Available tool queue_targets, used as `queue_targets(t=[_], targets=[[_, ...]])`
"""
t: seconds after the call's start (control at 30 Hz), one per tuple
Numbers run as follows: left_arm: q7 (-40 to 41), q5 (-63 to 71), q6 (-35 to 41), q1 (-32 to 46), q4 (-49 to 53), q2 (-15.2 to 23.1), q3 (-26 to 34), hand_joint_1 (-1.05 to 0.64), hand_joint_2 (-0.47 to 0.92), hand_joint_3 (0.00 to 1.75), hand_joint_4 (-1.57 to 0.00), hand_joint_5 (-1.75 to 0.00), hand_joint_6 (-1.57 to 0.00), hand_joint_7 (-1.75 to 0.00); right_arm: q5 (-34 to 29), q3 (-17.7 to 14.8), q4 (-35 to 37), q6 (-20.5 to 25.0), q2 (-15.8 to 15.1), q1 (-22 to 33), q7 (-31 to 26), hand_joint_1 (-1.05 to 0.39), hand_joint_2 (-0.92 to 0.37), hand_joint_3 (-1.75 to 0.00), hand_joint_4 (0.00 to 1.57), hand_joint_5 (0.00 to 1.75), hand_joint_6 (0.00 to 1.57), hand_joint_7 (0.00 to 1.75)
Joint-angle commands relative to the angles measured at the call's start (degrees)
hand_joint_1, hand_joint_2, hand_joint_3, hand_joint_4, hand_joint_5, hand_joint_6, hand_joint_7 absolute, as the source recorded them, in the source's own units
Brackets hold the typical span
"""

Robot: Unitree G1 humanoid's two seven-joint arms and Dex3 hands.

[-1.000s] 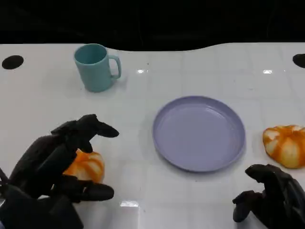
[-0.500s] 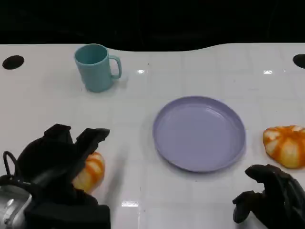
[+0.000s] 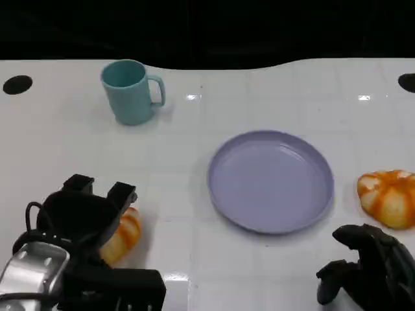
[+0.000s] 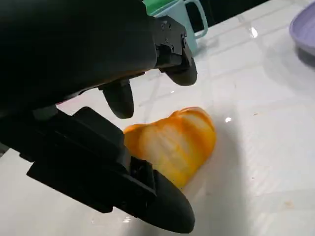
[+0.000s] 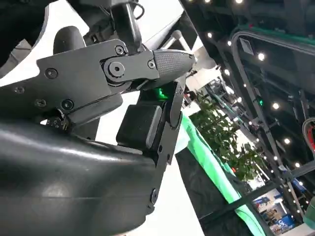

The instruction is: Grasp the bread from the table and place it into the plate.

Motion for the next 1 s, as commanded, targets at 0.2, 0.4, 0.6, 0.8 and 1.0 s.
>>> queue_targets(t=[0.2, 0.4, 0.6, 0.8, 1.0], targets=[[2.11, -2.42, 0.76, -5.65, 10.56, 1.03, -3.62, -1.05, 0.63, 0.0, 0.0, -1.54, 0.0, -1.02, 0.37, -0.04, -0.66, -0.04, -0.63, 0.6, -0.24, -0.58, -0.92, -0.27, 1.57, 0.62, 1.57, 0.22], [5.32, -6.66, -1.0, -9.32, 19.33, 0.68, -5.45, -0.92, 0.54, 0.01, -0.04, -1.69, 0.0, -1.37, 0.12, 0.07, -0.92, -0.29, -0.67, 0.76, -0.39, -0.59, -0.92, -0.28, 1.57, 0.62, 1.57, 0.23], [12.11, -10.15, -6.53, -12.07, 27.37, 1.79, -7.17, -0.68, 0.05, 1.52, -1.15, -1.32, -0.7, -1.2, 0.14, 0.1, -1.26, 0.09, -0.74, 0.9, -0.78, -0.58, -0.92, -0.28, 1.57, 0.62, 1.57, 0.23], [17.68, -12.17, -9.07, -14.54, 34.42, 1.61, -8.42, -0.58, 0.03, 1.74, -1.54, -1.21, -1.18, -0.86, 0.15, 0.24, -1.54, -0.09, -0.64, 1.05, -0.75, -0.58, -0.92, -0.28, 1.57, 0.63, 1.57, 0.23], [27.69, -13.34, -12.73, -15.47, 39.19, 1.48, -9.51, -0.65, 0.01, 1.75, -1.56, -1.47, -1.12, -1.08, 0.3, 0.19, -1.58, -0.02, -0.78, 1.11, -0.43, -0.58, -0.92, -0.3, 1.57, 0.61, 1.57, 0.21]])
